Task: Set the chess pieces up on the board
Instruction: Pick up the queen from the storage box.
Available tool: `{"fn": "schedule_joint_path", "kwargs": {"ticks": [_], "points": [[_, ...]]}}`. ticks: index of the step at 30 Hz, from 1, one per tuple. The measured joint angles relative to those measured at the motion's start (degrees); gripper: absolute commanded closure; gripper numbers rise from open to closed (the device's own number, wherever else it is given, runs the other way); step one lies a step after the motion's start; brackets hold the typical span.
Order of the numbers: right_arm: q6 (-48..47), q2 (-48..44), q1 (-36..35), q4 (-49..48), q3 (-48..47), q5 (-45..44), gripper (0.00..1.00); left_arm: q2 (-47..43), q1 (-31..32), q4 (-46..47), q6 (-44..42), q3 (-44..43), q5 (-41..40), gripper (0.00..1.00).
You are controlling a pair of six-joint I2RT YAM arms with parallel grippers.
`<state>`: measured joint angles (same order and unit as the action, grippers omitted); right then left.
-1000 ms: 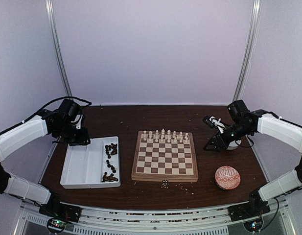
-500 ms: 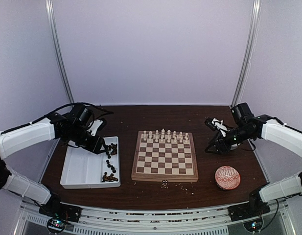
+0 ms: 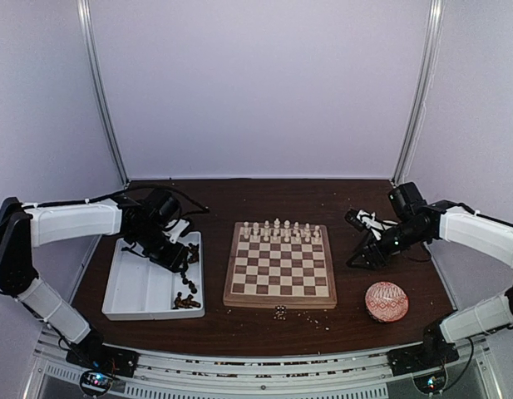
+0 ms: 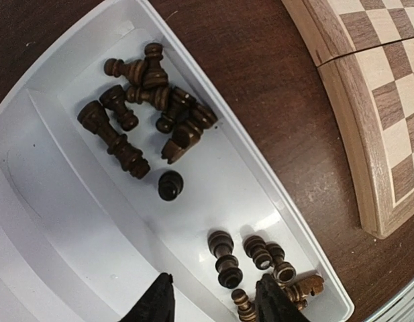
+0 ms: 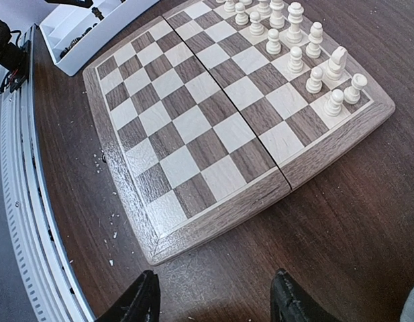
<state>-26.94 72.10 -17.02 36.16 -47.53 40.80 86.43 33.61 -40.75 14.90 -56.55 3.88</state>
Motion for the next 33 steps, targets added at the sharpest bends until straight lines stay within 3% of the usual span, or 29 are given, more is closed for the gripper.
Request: {"fn": "schedule_joint_path", "kwargs": {"ticks": [7, 21, 33], "points": [[-0.37, 0.96, 0.00, 0.02, -0.04, 0.42, 0.44, 3.56, 0.63, 0.07, 0.00, -1.01, 0.13, 0.67], [-1.07, 2.60, 0.00, 0.09, -0.24, 0.85, 0.45, 5.07, 1.11, -0.72, -0.07, -1.57, 0.02, 1.00], [-1.18, 2.62, 0.00, 0.20, -0.90, 1.05, 0.45, 2.47, 6.14, -6.29, -0.07, -13.73, -0.59, 1.00]]}}
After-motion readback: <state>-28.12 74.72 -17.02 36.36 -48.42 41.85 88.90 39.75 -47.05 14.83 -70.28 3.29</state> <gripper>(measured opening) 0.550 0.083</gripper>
